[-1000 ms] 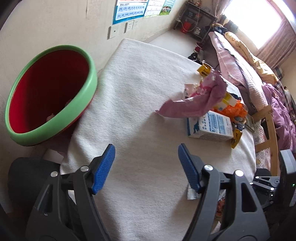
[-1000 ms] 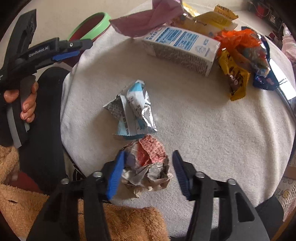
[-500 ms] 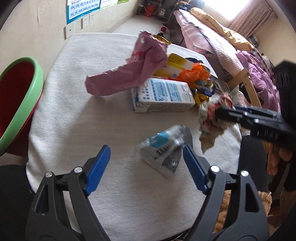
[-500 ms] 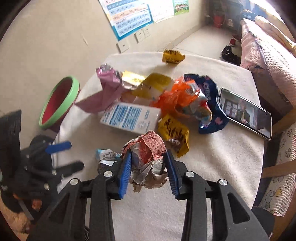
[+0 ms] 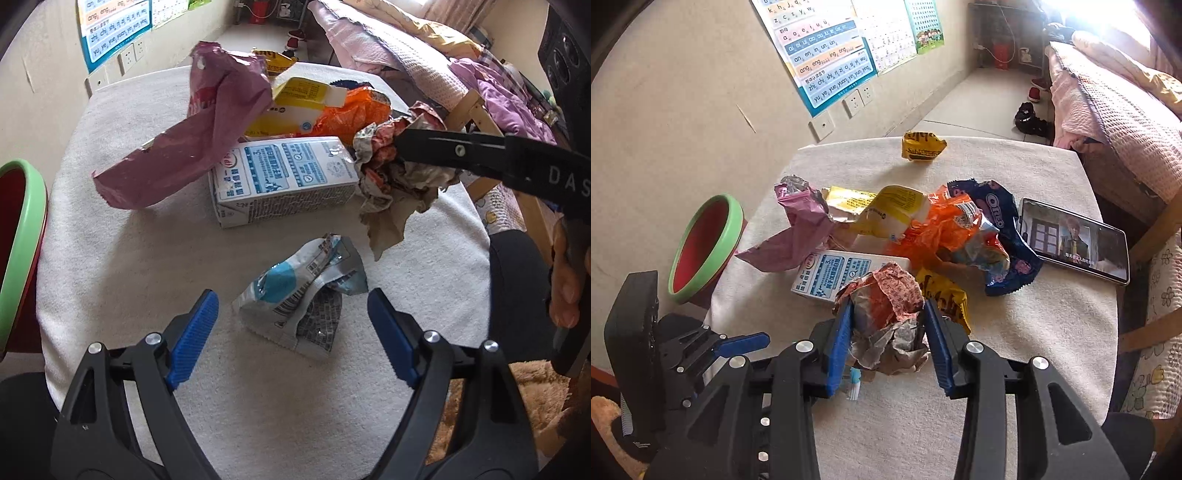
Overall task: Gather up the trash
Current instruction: 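Grasp the crumpled red paper with the right tool while the left tool grasps the silver-blue wrapper, then carry the crumpled paper and silver-blue wrapper with both tools over the red bin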
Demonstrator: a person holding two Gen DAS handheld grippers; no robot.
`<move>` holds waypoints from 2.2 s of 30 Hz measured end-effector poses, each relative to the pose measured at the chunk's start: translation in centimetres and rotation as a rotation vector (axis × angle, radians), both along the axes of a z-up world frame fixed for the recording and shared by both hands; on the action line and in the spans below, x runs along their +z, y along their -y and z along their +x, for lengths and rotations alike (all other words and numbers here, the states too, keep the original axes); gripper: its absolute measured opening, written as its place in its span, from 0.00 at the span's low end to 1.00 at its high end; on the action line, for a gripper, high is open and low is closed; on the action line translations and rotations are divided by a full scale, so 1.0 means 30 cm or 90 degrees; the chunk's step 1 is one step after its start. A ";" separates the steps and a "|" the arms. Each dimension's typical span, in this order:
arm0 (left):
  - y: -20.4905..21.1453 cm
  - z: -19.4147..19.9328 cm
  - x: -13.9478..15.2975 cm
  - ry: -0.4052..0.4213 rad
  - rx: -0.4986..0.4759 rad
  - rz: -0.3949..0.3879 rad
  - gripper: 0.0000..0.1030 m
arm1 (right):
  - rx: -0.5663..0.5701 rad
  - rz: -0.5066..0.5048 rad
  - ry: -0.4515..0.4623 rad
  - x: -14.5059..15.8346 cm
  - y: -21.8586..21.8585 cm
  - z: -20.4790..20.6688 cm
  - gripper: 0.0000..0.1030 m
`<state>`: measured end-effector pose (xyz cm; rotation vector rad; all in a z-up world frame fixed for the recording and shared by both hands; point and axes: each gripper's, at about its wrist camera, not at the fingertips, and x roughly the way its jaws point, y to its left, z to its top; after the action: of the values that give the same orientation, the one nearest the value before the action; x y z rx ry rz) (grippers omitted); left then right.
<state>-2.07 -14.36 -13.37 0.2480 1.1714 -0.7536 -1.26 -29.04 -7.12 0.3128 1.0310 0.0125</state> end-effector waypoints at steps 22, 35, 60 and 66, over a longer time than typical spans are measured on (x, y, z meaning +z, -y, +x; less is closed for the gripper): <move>-0.132 0.038 -0.021 -0.028 0.099 0.031 0.46 | 0.023 0.027 -0.012 -0.038 -0.070 -0.008 0.38; -0.092 0.050 0.033 0.000 0.074 -0.001 0.73 | 0.014 0.030 -0.014 -0.049 -0.061 -0.013 0.38; -0.088 0.034 -0.041 -0.015 0.070 0.028 0.45 | 0.028 0.042 -0.024 -0.069 -0.096 -0.009 0.38; -0.158 0.063 -0.002 -0.001 0.124 0.017 0.44 | 0.034 0.042 -0.022 -0.061 -0.107 -0.010 0.38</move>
<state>-0.17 -9.61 -13.45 0.1528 1.1881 -0.5668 -1.57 -25.82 -8.96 0.3466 1.0747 0.0901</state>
